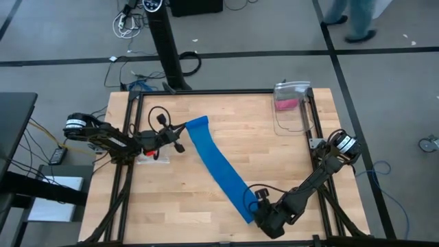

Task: Roll bandage
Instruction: Roll the blue bandage

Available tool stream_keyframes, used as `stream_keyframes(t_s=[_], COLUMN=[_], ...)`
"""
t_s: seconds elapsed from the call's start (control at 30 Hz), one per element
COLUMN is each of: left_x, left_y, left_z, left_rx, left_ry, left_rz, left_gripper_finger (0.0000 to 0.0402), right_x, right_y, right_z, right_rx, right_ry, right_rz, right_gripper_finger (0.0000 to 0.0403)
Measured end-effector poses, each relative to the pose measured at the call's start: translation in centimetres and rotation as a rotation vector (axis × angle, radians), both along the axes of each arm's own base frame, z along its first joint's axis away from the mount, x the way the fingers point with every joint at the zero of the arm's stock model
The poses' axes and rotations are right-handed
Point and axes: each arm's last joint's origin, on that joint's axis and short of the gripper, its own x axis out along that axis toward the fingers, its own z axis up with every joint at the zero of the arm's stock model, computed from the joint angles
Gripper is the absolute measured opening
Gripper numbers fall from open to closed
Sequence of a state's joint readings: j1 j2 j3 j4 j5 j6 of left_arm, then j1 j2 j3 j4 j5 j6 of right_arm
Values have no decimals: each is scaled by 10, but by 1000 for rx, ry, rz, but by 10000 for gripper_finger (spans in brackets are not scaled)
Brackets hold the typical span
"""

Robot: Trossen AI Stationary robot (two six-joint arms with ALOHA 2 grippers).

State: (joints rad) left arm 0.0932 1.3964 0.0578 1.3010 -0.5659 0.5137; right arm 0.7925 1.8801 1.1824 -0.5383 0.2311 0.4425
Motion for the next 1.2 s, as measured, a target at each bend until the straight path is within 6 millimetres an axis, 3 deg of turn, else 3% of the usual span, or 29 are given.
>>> stream_keyframes(t_s=[0.37, 0.57, 0.77, 0.9, 1.07, 1.2], left_x=[1, 3, 2, 1, 1, 0], left_y=[1, -3, 0, 4, 4, 3], left_z=[0, 1, 1, -1, -7, -12], left_rx=[-45, -117, -112, -115, -132, -149], left_ry=[-36, -81, -83, -67, -5, 39], left_rz=[-46, -193, -149, -121, -115, -120], left_gripper_finger=[6, 6, 6, 6, 6, 6], right_x=[2, 4, 17, 25, 32, 42], right_y=[0, 0, 10, 16, 13, 6], right_z=[-17, -5, 44, 90, 146, 175], right_rx=[-32, -118, -212, -299, -423, -518], right_ry=[15, -15, -96, -201, -356, -461], right_rz=[29, 22, 5, -2, -37, -44], right_gripper_finger=[106, 16, 4, 3, 2, 1])
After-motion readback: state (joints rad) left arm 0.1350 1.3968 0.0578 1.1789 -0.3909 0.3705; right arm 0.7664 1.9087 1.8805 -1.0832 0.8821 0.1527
